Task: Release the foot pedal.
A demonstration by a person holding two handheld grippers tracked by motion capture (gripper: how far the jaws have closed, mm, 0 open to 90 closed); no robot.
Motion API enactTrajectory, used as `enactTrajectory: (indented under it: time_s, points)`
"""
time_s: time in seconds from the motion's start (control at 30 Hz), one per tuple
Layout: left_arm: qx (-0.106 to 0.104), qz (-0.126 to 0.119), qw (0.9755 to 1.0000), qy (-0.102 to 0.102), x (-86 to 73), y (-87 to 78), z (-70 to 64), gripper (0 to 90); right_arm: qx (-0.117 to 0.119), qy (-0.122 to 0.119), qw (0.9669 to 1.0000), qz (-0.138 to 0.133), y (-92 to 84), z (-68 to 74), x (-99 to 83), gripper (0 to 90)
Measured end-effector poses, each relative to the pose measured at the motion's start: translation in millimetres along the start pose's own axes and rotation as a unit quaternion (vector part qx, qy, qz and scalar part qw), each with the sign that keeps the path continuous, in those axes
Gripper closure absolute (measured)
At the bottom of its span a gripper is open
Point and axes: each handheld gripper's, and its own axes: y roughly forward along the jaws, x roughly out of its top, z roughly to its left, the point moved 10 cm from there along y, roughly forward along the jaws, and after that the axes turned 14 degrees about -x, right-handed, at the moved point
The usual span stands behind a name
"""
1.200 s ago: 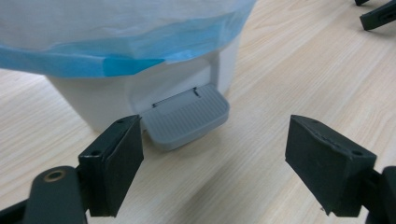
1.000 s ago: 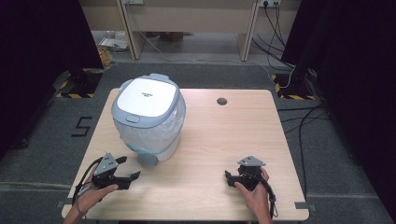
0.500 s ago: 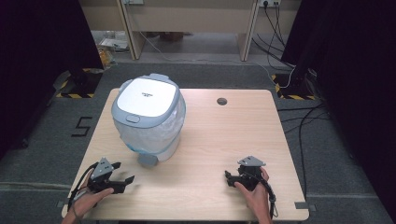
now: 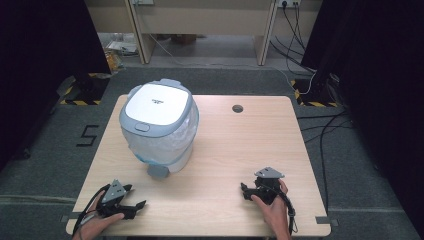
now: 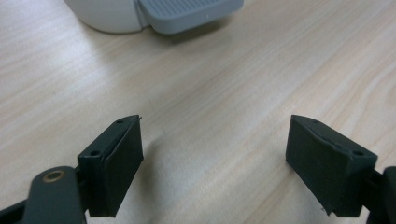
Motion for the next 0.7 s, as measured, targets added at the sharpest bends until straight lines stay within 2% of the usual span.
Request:
enactTrajectory:
  time_s: [0.07,0.23,0.7]
  points:
    - [-0.011,-0.002,0.9999,-0.011,-1.6,0.1,-3.9,18.8,0.0,0.0,1.0,0.0,0.0,-0.1,0.0,13.8]
    - [-0.014,-0.001,0.9998,-0.01,-4.4,-1.0,-12.9,18.8,-0.001,0.0,1.0,0.0,-0.1,0.0,-0.1,13.8]
    - [-0.017,0.0,0.9998,-0.009,-4.5,-0.8,-13.1,18.4,0.0,0.0,1.0,0.0,-0.1,0.1,-0.2,13.7]
